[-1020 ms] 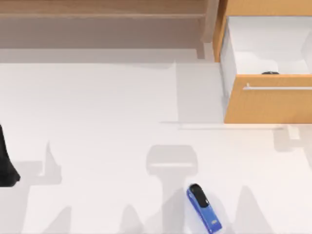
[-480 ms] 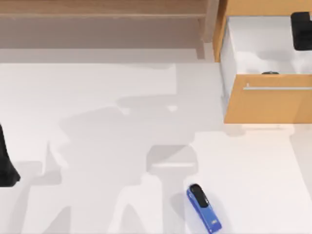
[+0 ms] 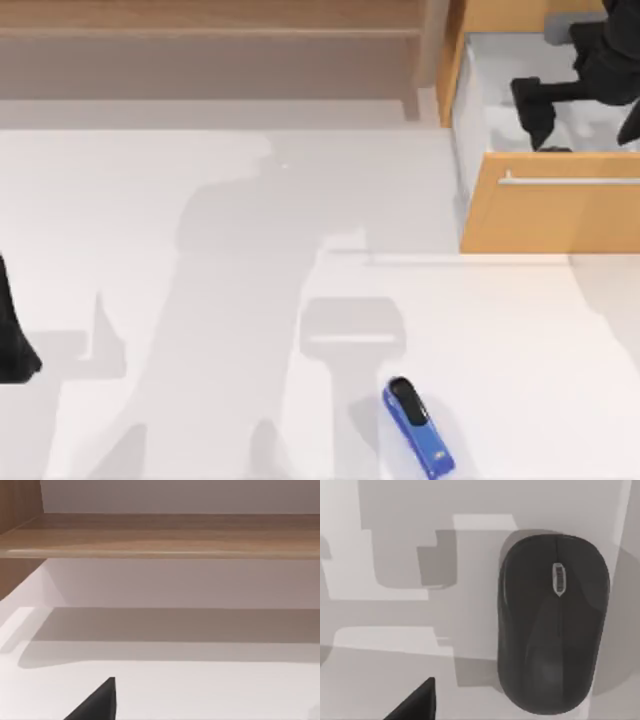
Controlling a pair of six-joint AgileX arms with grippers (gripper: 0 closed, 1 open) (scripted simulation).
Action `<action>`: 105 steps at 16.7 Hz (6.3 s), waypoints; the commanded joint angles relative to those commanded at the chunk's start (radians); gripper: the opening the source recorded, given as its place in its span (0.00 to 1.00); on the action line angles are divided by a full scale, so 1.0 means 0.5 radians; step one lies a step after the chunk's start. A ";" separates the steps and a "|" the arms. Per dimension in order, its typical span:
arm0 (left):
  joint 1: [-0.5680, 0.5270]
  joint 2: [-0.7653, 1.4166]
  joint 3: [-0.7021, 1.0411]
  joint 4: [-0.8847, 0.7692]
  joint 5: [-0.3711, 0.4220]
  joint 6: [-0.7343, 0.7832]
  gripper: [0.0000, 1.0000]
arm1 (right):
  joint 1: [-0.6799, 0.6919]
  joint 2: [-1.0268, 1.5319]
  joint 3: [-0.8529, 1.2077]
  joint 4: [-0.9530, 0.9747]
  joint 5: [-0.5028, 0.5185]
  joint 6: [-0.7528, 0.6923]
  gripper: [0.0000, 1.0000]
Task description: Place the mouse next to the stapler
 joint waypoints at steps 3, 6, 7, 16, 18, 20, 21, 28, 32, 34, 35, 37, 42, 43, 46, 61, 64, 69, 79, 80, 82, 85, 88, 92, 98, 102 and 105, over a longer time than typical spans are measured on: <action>0.000 0.000 0.000 0.000 0.000 0.000 1.00 | 0.003 0.162 0.171 -0.108 0.001 0.009 1.00; 0.000 0.000 0.000 0.000 0.000 0.000 1.00 | 0.002 0.177 0.189 -0.119 0.000 0.011 1.00; 0.000 0.000 0.000 0.000 0.000 0.000 1.00 | 0.002 0.177 0.189 -0.119 0.000 0.011 1.00; 0.000 0.000 0.000 0.000 0.000 0.000 1.00 | 0.003 0.185 0.094 -0.021 0.001 0.011 1.00; 0.000 0.000 0.000 0.000 0.000 0.000 1.00 | 0.004 0.195 0.071 0.017 0.001 0.012 1.00; 0.000 0.000 0.000 0.000 0.000 0.000 1.00 | 0.003 0.214 0.055 0.057 0.002 0.011 1.00; 0.000 0.000 0.000 0.000 0.000 0.000 1.00 | 0.002 0.227 0.051 0.070 0.001 0.011 1.00; 0.000 0.000 0.000 0.000 0.000 0.000 1.00 | 0.002 0.231 0.050 0.074 0.001 0.011 0.77; 0.000 0.000 0.000 0.000 0.000 0.000 1.00 | 0.002 0.231 0.050 0.074 0.001 0.011 0.47; 0.000 0.000 0.000 0.000 0.000 0.000 1.00 | 0.002 0.231 0.050 0.074 0.001 0.011 0.32; 0.000 0.000 0.000 0.000 0.000 0.000 1.00 | 0.002 0.231 0.050 0.074 0.001 0.011 0.25; 0.000 0.000 0.000 0.000 0.000 0.000 1.00 | 0.002 0.231 0.050 0.074 0.001 0.011 0.10; 0.000 0.000 0.000 0.000 0.000 0.000 1.00 | 0.002 0.231 0.050 0.074 0.001 0.011 0.00; 0.000 0.000 0.000 0.000 0.000 0.000 1.00 | 0.002 0.231 0.050 0.074 0.001 0.011 0.00; 0.000 0.000 0.000 0.000 0.000 0.000 1.00 | 0.002 0.231 0.050 0.074 0.001 0.011 0.00; 0.000 0.000 0.000 0.000 0.000 0.000 1.00 | 0.140 -0.643 -0.333 0.157 0.046 0.181 0.00; 0.000 0.000 0.000 0.000 0.000 0.000 1.00 | 0.249 -0.896 -0.571 0.241 0.057 0.290 0.00; 0.000 0.000 0.000 0.000 0.000 0.000 1.00 | 0.463 -1.253 -1.076 0.368 0.077 0.520 0.00; 0.000 0.000 0.000 0.000 0.000 0.000 1.00 | 0.887 -1.600 -2.096 0.576 0.102 1.009 0.00; 0.000 0.000 0.000 0.000 0.000 0.000 1.00 | 0.923 -1.612 -2.173 0.593 0.102 1.045 0.00; 0.000 0.000 0.000 0.000 0.000 0.000 1.00 | 0.986 -1.629 -2.306 0.623 0.103 1.107 0.00; 0.000 0.000 0.000 0.000 0.000 0.000 1.00 | 1.040 -1.638 -2.423 0.651 0.102 1.159 0.00; 0.000 0.000 0.000 0.000 0.000 0.000 1.00 | 1.048 -1.639 -2.440 0.655 0.102 1.166 0.00; 0.000 0.000 0.000 0.000 0.000 0.000 1.00 | 1.039 -1.632 -2.437 0.652 0.100 1.167 0.00; 0.000 0.000 0.000 0.000 0.000 0.000 1.00 | 1.041 -1.648 -2.426 0.681 0.099 1.166 0.00; 0.000 0.000 0.000 0.000 0.000 0.000 1.00 | 1.042 -1.665 -2.414 0.719 0.099 1.165 0.00; 0.000 0.000 0.000 0.000 0.000 0.000 1.00 | 1.042 -1.674 -2.409 0.747 0.100 1.165 0.00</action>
